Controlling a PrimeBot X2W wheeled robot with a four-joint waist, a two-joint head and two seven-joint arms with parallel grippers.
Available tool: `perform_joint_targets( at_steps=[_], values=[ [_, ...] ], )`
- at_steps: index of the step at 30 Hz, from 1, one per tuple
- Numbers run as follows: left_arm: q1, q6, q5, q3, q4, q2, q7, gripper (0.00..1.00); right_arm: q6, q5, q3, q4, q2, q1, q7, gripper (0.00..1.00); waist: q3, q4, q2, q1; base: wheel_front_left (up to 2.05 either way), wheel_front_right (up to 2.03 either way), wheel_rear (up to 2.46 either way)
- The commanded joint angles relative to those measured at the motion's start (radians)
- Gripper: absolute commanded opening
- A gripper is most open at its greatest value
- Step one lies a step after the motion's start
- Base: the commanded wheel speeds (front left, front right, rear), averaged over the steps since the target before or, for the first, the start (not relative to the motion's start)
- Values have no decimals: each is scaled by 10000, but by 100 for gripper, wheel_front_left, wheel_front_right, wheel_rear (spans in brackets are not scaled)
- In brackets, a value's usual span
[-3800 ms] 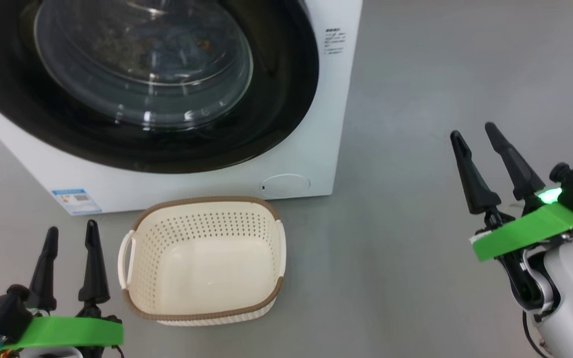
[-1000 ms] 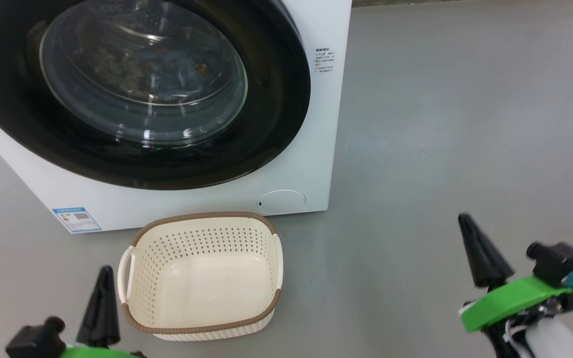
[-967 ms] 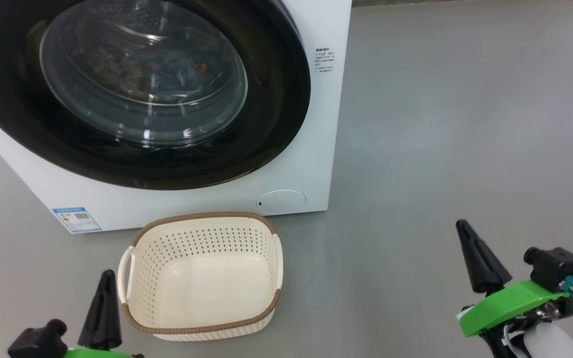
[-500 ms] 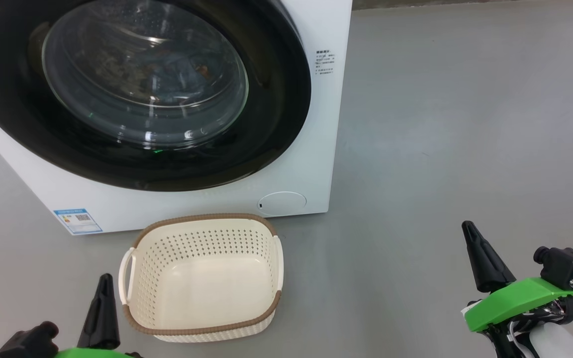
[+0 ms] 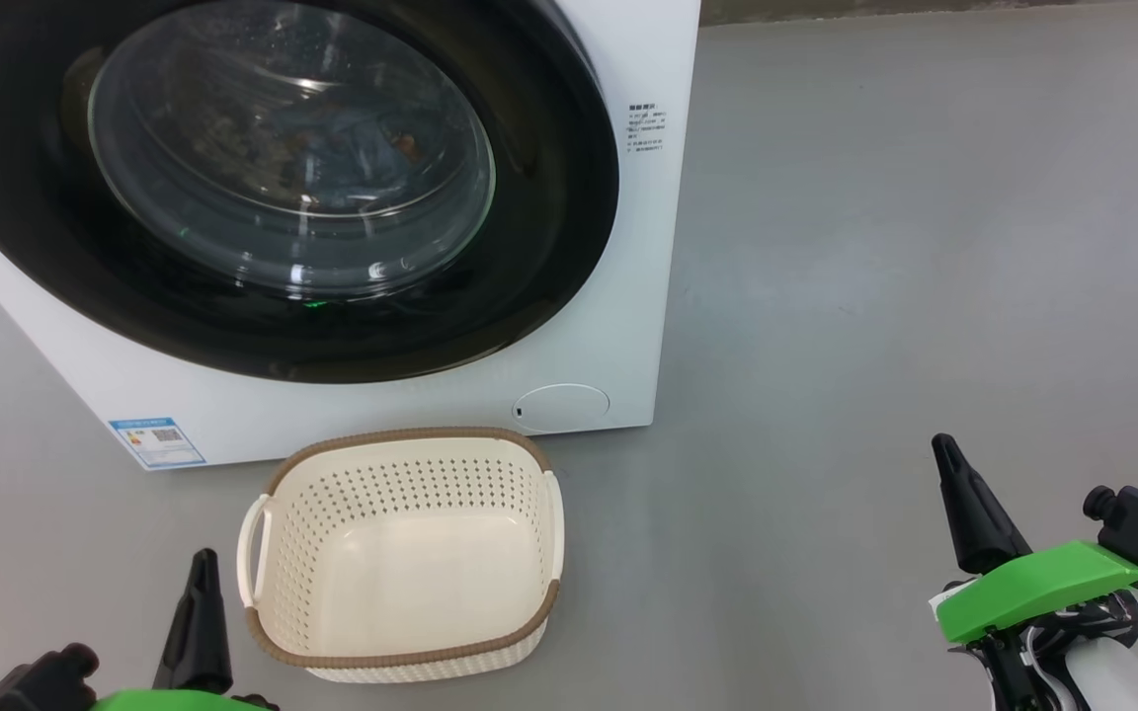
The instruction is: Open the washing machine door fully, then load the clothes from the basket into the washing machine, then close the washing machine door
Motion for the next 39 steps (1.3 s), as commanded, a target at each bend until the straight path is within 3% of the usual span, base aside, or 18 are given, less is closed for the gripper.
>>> perform_joint_targets(
  at_steps=[1,39],
  values=[
    [-276,17,-285,187,-314,92,72,0,0,252,-129,-286,-80,-167,62,0,-7,2,0,0,0,0,0],
    [-355,22,-3749,636,-465,-110,1192,0,-1,3402,-1121,-530,478,84,1131,0,-171,39,0,0,0,0,0]
  ],
)
